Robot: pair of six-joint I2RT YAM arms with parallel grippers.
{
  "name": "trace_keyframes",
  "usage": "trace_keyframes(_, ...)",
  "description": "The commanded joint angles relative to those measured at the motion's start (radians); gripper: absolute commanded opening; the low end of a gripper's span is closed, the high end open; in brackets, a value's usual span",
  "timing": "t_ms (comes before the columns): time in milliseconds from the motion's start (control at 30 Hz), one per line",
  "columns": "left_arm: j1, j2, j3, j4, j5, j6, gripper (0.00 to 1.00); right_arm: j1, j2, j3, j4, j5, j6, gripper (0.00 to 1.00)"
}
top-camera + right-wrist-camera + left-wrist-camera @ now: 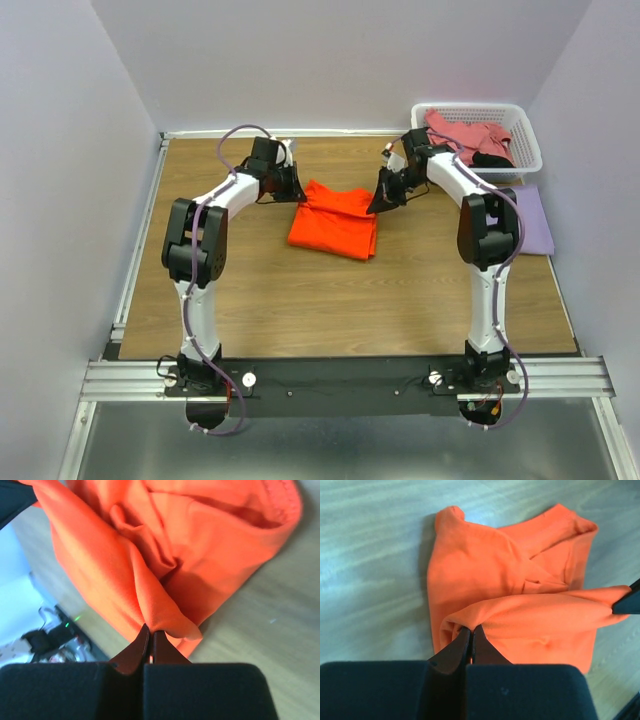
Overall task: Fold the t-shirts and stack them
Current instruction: Fold the tshirt
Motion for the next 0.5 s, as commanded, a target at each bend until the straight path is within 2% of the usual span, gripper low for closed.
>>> trace_keyframes(0, 0.013, 0.064, 0.073, 0.105, -0.009, -0.022, 0.0, -0.01, 0.043, 0.027, 0.106, 0.092, 0.049, 0.01)
trace_keyframes(67, 0.013, 0.076, 0.078, 0.104, -0.025, -0.023, 0.0, -0.012, 0.051, 0.021, 0.126, 0.118, 0.06, 0.04)
trace_keyframes(100, 0.014, 0.076, 0.075, 0.107, -0.037, -0.023, 0.04, -0.011, 0.05, 0.018, 0.143, 0.125, 0.063, 0.12)
trace_keyframes(167, 0.014, 0.066, 0.067, 0.108, -0.043, -0.017, 0.14, -0.011, 0.042, 0.01, 0.157, 0.155, 0.069, 0.21)
trace_keyframes(200, 0.014, 0.059, 0.064, 0.11, -0.049, -0.013, 0.23, -0.012, 0.022, 0.004, 0.17, 0.169, 0.072, 0.32)
trace_keyframes(267, 0.014, 0.035, 0.063, 0.101, -0.059, -0.005, 0.33, -0.009, -0.007, 0.001, 0.181, 0.206, 0.071, 0.43)
trace_keyframes(300, 0.014, 0.023, 0.058, 0.099, -0.065, -0.002, 0.39, -0.009, -0.045, -0.004, 0.193, 0.216, 0.063, 0.46)
trace_keyframes(367, 0.013, -0.029, 0.044, 0.099, -0.078, 0.001, 0.46, 0.002, -0.085, -0.008, 0.198, 0.265, 0.049, 0.5)
trace_keyframes(400, 0.013, -0.048, 0.032, 0.093, -0.097, 0.003, 0.54, 0.008, -0.132, -0.028, 0.209, 0.29, 0.037, 0.52)
trace_keyframes(467, 0.013, -0.109, 0.009, 0.088, -0.111, 0.01, 0.56, 0.026, -0.18, -0.059, 0.23, 0.35, 0.023, 0.53)
